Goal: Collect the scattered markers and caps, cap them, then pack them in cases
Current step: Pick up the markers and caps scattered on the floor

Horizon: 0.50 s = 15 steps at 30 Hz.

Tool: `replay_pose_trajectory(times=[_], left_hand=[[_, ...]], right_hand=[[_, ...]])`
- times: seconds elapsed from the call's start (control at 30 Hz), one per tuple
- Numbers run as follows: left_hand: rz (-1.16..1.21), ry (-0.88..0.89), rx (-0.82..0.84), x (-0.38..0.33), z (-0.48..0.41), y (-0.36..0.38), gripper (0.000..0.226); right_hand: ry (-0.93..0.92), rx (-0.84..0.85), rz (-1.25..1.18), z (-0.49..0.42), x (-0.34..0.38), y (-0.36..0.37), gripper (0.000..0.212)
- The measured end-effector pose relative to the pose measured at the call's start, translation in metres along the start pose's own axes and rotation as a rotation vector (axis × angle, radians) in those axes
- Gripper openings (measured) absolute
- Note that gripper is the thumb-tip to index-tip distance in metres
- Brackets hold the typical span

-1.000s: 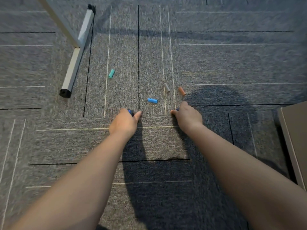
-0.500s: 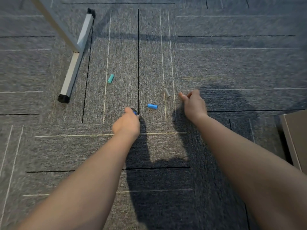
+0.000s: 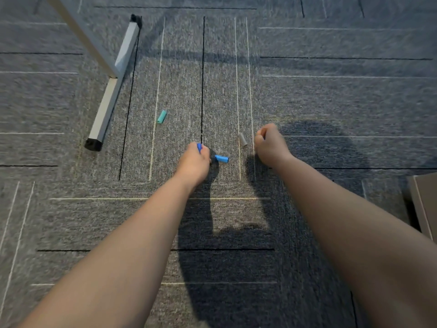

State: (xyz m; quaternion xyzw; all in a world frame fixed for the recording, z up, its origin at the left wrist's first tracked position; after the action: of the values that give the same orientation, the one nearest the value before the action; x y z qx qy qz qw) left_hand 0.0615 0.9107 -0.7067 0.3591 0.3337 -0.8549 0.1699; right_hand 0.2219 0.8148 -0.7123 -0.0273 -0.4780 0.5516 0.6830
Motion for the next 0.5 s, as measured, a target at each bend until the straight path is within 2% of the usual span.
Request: replay_pose_trajectory(times=[0.1, 0.23, 0.3, 0.4, 0.5], left_hand=[[-0.251, 0.061, 0.039, -0.007, -0.002, 0.005, 0.023], [-0.693, 0.178, 0.068, -0.009, -0.003, 0.014, 0.023], [-0.811, 0.226, 0.101, -0.008, -0.007, 0.018, 0.022], [-0.917, 0.326, 0.132, -0.011, -0.012, 0.022, 0.021], [-1.015, 0.441, 0.165, -0.011, -0.011, 0.024, 0.024]], right_hand=[[-0.07, -0.002, 0.121, -0.001, 0.006, 0.007, 0.013], [-0.052, 0.004, 0.312, -0.003, 0.011, 0.015, 0.029], [-0.063, 0.004, 0.439, -0.005, 0.015, 0.018, 0.032], [-0.082, 0.036, 0.566, -0.011, 0.023, 0.022, 0.027], [-0.076, 0.04, 0.644, -0.014, 0.026, 0.027, 0.011]])
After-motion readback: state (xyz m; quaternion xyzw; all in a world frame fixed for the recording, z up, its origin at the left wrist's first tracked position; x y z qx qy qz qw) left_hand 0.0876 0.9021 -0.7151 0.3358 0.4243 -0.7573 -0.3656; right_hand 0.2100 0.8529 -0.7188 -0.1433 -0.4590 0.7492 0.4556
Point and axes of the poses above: each hand's wrist, its own z-axis away from the middle knuckle, its own y-axis out of the palm, x = y × z, the point moved 1 cm from there along -z, towards the middle knuckle, and after that the axes turned 6 degrees about y, right-handed, at the moved point
